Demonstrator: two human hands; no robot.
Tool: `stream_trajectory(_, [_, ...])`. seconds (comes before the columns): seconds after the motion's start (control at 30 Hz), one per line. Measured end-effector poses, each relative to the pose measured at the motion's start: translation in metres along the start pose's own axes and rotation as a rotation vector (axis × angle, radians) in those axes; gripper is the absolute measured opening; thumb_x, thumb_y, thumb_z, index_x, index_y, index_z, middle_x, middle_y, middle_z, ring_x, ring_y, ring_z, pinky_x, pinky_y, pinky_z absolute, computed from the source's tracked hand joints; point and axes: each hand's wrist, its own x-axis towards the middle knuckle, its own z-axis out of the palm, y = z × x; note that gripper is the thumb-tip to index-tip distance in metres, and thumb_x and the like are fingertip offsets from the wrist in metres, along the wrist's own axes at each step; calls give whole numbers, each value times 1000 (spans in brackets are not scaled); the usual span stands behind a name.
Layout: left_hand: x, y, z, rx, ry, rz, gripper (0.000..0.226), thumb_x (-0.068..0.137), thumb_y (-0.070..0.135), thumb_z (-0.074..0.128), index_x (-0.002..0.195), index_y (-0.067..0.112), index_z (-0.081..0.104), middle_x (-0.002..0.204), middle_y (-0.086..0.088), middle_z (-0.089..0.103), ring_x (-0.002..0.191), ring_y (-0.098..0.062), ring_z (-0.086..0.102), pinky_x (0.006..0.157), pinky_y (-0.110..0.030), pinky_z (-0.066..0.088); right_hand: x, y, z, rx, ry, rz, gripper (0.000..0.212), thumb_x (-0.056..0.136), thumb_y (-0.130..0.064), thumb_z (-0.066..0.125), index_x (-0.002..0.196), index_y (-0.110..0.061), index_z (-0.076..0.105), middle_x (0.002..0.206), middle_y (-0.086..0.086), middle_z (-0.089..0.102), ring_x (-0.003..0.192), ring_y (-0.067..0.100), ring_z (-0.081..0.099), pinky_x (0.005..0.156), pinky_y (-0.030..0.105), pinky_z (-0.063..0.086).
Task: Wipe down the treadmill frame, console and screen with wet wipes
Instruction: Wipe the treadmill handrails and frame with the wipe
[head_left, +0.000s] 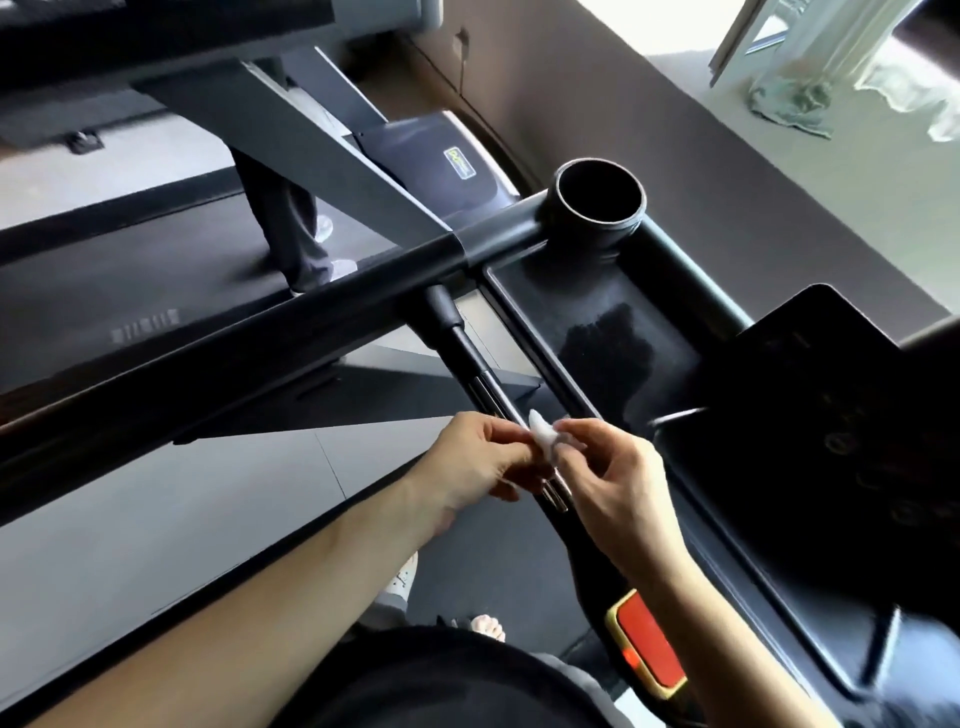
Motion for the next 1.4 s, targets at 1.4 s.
stream_trajectory(1.4, [20,-20,-32,171,233,-96,20,91,22,77,83,4,79,74,-7,77,60,-7,65,50,-10,43,13,40,24,-63,-208,267,27,101,-20,54,85,-3,68,60,7,57,56,12,46,56,38,40])
